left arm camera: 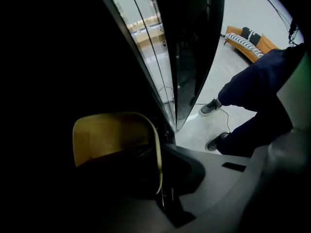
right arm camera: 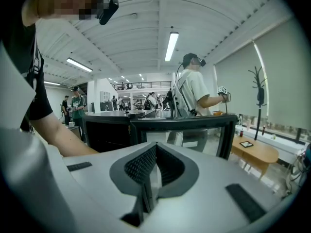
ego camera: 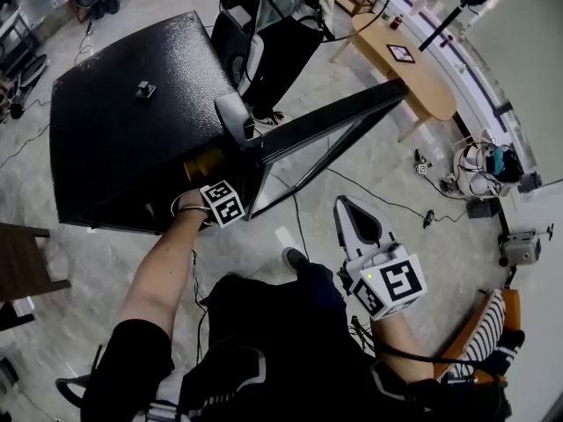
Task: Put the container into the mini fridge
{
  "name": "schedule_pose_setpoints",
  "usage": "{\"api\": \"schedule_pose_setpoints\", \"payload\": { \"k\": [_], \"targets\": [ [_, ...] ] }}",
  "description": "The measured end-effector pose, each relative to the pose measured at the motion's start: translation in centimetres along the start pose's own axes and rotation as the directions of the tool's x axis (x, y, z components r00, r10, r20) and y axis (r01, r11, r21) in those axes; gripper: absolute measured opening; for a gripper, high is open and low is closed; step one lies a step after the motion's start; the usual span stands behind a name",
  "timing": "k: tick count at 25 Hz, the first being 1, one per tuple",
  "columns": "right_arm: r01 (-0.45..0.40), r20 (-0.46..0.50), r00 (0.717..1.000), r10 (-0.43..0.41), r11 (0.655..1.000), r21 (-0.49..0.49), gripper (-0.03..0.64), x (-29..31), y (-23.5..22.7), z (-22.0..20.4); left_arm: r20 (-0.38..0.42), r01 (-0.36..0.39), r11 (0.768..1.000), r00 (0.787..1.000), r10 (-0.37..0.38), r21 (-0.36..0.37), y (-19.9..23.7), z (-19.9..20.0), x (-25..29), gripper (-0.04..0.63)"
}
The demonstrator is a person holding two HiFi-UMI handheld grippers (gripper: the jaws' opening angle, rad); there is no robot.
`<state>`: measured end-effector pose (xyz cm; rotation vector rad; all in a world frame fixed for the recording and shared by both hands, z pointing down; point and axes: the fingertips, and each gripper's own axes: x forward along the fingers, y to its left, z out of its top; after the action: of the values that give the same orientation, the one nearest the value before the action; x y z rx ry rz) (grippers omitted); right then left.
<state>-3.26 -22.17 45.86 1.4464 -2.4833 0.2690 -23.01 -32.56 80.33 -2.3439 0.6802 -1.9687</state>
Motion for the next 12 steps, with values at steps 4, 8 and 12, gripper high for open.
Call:
{"api": "schedule_pose_setpoints", "payload": {
  "k": [4,8,12],
  "targets": [
    [-0.016,0.003,1.0,0.016,1.0,-0.015,0.008,0.01,-0.22,0.33,0.0,-0.028,1.0,1.0,0.028,-0.013,0.44,0.19,0.15,0.014],
    [-0.025,0.004,1.0,0.025,1.0,-0.009,0.008,0.18,-0.85,0.1,-0.002,-0.037,0.999,0.999,0.037,-0.017,0.36,0.16,0.32,0.014],
    [-0.06,0.008,0.998,0.06,0.998,-0.016,0.008,0.44,-0.95,0.28,-0.003,-0.06,0.998,0.998,0.06,-0.033,0.52,0.0,0.17,0.021]
  ]
}}
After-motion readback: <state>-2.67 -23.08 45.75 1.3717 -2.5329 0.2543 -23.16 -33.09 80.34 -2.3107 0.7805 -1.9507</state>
